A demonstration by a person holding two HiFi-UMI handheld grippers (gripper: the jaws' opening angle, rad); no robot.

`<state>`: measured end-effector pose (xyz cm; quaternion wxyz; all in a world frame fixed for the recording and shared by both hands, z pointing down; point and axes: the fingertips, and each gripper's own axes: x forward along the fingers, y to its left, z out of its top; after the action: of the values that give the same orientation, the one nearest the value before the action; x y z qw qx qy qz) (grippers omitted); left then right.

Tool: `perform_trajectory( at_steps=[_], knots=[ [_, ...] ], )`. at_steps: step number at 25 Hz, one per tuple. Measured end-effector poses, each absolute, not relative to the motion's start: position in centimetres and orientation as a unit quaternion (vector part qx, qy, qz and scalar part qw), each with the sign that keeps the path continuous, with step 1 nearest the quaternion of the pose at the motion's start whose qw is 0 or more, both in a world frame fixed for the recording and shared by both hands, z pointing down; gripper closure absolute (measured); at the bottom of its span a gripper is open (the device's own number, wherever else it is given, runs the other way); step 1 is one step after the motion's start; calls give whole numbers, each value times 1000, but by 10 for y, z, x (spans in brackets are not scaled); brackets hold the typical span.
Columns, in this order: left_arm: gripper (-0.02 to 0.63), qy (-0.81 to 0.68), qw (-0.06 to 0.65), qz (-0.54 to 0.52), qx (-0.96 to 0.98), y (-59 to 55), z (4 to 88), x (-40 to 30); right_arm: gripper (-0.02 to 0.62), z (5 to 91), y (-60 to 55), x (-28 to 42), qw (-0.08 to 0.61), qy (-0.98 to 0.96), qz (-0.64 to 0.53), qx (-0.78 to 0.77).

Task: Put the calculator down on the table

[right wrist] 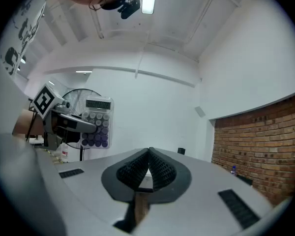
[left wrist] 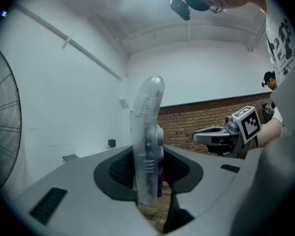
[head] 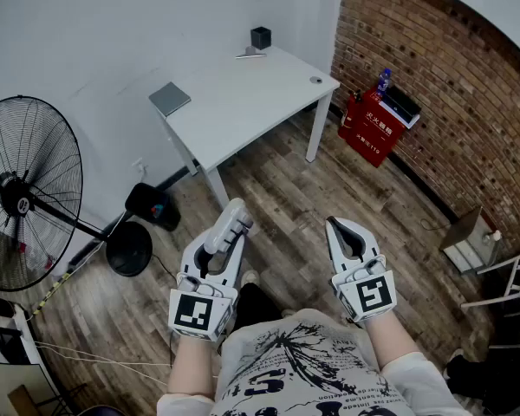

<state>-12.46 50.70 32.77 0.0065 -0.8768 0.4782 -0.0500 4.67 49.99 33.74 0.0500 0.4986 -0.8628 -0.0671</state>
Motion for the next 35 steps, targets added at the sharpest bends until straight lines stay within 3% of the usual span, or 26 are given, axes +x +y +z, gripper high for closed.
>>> perform_trajectory(
  at_steps=[20, 35],
  knots=[
    [465, 470, -31, -50, -881, 462, 348, -74, 581, 353, 457, 82, 63, -876, -36, 477],
    [463, 473, -43, -46, -879, 188, 359, -63, 581, 364, 176, 87, 96, -877, -35, 470]
  ],
)
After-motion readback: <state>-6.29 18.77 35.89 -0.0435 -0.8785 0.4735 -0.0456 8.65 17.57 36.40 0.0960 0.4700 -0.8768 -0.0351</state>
